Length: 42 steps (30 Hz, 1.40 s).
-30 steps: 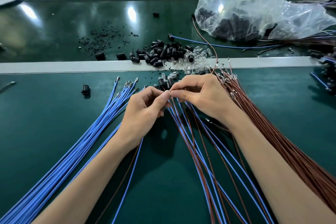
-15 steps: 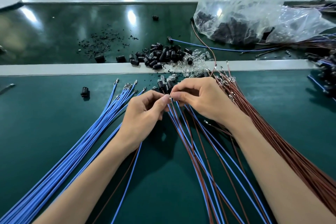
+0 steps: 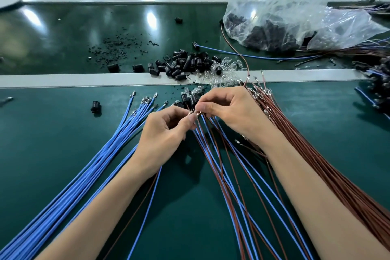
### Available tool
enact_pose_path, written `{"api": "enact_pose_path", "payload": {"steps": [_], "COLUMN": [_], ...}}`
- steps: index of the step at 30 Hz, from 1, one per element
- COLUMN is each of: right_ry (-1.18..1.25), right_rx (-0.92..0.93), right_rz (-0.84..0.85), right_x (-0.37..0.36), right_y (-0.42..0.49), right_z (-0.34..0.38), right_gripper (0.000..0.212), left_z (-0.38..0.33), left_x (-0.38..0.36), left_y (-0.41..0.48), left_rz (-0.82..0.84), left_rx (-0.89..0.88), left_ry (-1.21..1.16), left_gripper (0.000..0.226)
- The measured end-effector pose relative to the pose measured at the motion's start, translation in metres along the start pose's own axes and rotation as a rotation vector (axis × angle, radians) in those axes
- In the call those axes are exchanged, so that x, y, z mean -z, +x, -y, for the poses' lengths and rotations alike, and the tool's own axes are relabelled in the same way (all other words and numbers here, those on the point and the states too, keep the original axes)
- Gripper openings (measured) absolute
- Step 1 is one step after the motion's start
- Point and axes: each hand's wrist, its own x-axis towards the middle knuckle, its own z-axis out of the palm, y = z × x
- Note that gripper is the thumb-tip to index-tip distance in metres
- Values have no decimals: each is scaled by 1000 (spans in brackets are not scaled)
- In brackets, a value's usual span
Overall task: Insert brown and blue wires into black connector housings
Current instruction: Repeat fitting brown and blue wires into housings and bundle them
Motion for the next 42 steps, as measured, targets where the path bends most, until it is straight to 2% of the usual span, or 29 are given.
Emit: {"api": "enact_pose_path", "payload": {"steps": [7,10,16,20,25,29,42], "right_ry": [164,193,145,179,127,98,79], "right_rx": [-97,-105,-118,-122,-106,-91,-98], "right_rz": [123,111,181,131,187,137,162], "right_x": [2,1,8,11,6,6,7], "right_y": [-2,-3,-2,-1,0,2,-2], "right_z": [-3,-4,-2,-3,1,1,7], "right_gripper": [14,12,9,8,11,11,19], "left_z": [-2,-2,-1,-1,-2,-3,-2], "left_x": [-1,-1,-1,-1,-1,-1,0], "left_y": [-1,-1,-1,-1,-2,-1,0], "left_rz": [8,1,-23,-1,11,-1,8], "left_rx": [-16,-25,-46,-52,-50,-39,-41], "left_ry": [-15,-15,-13,19,9,-1,-9], "left_gripper": [12,12,12,13,10,12,14]}}
